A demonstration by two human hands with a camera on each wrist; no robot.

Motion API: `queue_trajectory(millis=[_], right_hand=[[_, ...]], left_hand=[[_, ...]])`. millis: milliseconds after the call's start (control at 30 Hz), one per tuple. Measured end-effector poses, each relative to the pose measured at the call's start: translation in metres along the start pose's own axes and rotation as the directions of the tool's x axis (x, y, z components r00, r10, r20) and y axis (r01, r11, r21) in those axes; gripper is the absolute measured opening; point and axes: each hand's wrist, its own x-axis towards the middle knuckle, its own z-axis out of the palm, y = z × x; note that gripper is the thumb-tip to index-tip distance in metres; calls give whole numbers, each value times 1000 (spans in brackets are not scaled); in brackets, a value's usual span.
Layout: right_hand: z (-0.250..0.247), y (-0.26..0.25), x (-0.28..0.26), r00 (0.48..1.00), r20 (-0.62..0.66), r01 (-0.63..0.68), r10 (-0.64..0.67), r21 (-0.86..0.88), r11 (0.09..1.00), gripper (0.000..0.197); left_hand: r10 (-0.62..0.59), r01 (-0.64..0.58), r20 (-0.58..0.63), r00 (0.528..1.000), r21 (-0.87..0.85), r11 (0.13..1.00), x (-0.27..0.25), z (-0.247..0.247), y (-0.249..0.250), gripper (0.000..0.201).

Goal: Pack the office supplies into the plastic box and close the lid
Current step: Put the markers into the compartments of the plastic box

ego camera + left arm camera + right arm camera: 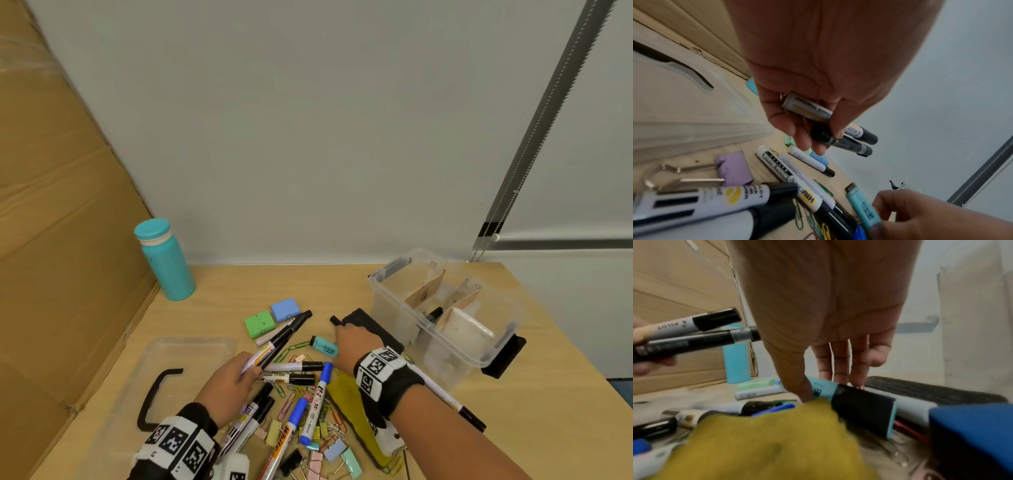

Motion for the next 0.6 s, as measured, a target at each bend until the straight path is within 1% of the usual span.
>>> queue_trajectory(millis=[67, 167, 200, 267, 300, 333, 400, 467, 500, 533, 600], right_hand=[[-9, 6, -11, 996, -84, 13, -4, 109, 994, 42], [-26, 20, -35, 977, -208, 113, -51, 302, 947, 30], [-33, 27, -45, 966, -251, 153, -63, 360, 920, 31], [-51, 40, -63, 938, -340, 221, -65, 442, 869, 45], [-60, 48, -72, 919, -391, 241, -47, 463, 853, 48], [-70, 57, -79, 893, -449, 254, -16, 474, 843, 47], [-85, 79, -87, 817, -575, 284, 53, 480, 830, 35], [-96, 103, -92, 743, -662, 276, 101, 440, 854, 27], [-98, 113, -89, 740, -664, 239, 104, 405, 882, 25], [-98, 122, -85, 761, -641, 177, 105, 359, 916, 24], [-92, 132, -75, 829, -547, 32, 113, 248, 968, 21]], left_hand=[[10, -10, -2, 1000, -3, 1000, -1, -2, 0, 16], [18, -18, -3, 1000, -9, 1000, 0, -4, 2, 14], [21, -21, -4, 1000, -7, 1000, 2, -3, 2, 13], [27, -27, -6, 1000, 1, 1000, 4, -3, 4, 13], [27, -27, -5, 1000, 0, 1000, 5, -2, 6, 14], [33, -33, -7, 999, -7, 999, 6, -1, 6, 14], [42, -42, -11, 999, -17, 999, 10, 0, 7, 14], [55, -56, -9, 998, -20, 998, 10, 1, 10, 13], [54, -54, -9, 998, -30, 998, 11, 1, 9, 13], [57, -57, -10, 998, -41, 998, 11, 2, 10, 14], [64, -64, -8, 998, -47, 997, 9, 2, 12, 15]])
